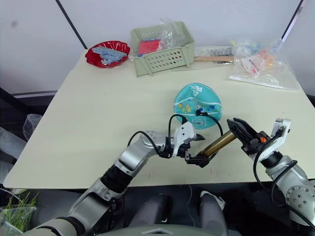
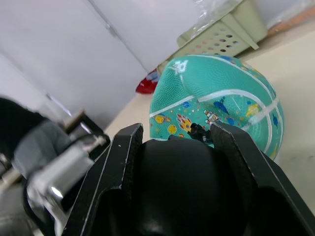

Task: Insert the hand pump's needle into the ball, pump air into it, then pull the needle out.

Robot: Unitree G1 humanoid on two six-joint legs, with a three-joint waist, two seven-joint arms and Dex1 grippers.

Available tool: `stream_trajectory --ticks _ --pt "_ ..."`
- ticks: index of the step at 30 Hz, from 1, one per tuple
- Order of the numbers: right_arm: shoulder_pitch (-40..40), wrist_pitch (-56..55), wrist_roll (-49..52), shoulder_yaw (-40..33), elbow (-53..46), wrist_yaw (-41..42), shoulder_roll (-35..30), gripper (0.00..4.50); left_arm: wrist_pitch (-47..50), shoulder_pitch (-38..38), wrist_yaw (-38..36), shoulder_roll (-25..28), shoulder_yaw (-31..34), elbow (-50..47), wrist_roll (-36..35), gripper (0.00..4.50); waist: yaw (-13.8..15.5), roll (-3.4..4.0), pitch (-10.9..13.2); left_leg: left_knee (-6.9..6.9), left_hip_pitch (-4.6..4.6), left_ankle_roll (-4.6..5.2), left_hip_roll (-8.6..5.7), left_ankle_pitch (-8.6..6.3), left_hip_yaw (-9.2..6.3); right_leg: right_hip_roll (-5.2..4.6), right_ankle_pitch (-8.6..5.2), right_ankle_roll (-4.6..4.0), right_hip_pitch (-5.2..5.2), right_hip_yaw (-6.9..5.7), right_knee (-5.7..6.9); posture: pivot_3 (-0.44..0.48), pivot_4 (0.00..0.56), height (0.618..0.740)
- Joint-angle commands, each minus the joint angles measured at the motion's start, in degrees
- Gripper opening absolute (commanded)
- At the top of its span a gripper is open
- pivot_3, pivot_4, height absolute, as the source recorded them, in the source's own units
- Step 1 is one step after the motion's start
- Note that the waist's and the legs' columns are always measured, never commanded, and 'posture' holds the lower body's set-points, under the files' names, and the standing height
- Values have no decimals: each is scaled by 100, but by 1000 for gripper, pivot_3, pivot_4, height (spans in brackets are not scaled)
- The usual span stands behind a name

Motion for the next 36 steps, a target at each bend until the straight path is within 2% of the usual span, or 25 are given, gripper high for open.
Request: stream_trajectory --ticks 1,7,14,19,24,36 --pt "-278 -215 -282 153 -380 375 -268 1667 227 -212 -458 239 -63 -310 -145 4420 -23 -2 1 0 1 0 0 0 -1 0 0 0 1 -1 0 0 150 740" --pt "-722 -368 -637 393 -603 598 -486 1667 307 -214 -938 533 -269 -198 -140 4420 -62 -3 2 0 1 0 0 0 -2 1 0 0 0 -1 0 0 150 740" --pt "-1155 -190 -581 580 -918 739 -772 1667 579 -168 -799 335 -299 -49 -132 4420 -45 -10 6 0 -5 0 -1 0 -8 -2 0 0 -2 -4 -1 0 150 740" --pt "-1167 -232 -678 644 -915 1164 -1049 1667 661 -110 -906 231 -191 0 -305 4420 -44 -11 7 0 -8 0 -1 0 -14 -2 0 0 -2 -8 -1 0 150 740" --pt "-908 -410 -802 606 -762 1869 -1312 1667 357 -83 -1198 398 -147 134 -402 4420 -46 -12 7 0 -7 0 -1 0 -14 -2 0 0 -3 -9 -1 0 150 740" --pt "-931 -527 -857 582 -692 2045 -1217 1667 -77 3 -1255 373 -196 429 -269 4420 -43 -12 7 0 -7 0 0 0 -13 -4 1 -1 -3 -8 -1 0 150 740"
